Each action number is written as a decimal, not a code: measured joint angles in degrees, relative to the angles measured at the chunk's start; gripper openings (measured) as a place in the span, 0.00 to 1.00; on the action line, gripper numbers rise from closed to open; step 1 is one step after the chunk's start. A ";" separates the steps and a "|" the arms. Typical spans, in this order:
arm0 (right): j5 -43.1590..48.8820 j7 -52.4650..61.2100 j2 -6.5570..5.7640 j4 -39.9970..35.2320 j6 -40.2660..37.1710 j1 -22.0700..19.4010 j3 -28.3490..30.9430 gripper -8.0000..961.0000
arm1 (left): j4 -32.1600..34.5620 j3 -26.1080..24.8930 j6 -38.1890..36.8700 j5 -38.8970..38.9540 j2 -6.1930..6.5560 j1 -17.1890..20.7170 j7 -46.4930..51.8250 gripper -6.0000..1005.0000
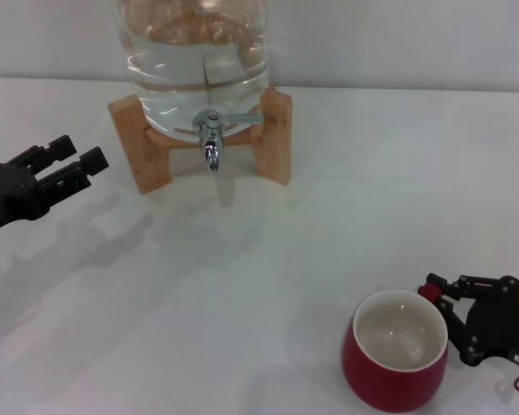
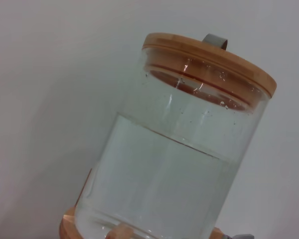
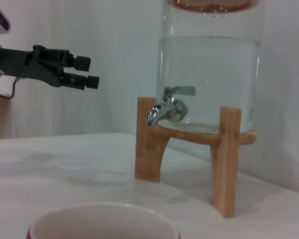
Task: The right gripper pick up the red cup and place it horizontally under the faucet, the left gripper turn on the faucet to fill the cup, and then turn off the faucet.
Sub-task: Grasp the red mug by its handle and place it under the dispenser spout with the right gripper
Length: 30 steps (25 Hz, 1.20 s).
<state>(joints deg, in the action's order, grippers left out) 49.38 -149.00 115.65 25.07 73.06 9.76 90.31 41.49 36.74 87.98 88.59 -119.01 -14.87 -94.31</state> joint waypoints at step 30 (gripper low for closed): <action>-6.00 1.83 -0.13 2.24 -1.48 2.51 -4.98 0.13 | -0.03 -0.28 0.14 -2.39 0.21 3.14 0.06 0.81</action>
<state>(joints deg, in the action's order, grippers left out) 43.38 -147.18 115.52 27.31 71.58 12.26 85.33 41.45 36.46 88.13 86.20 -118.80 -11.72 -94.24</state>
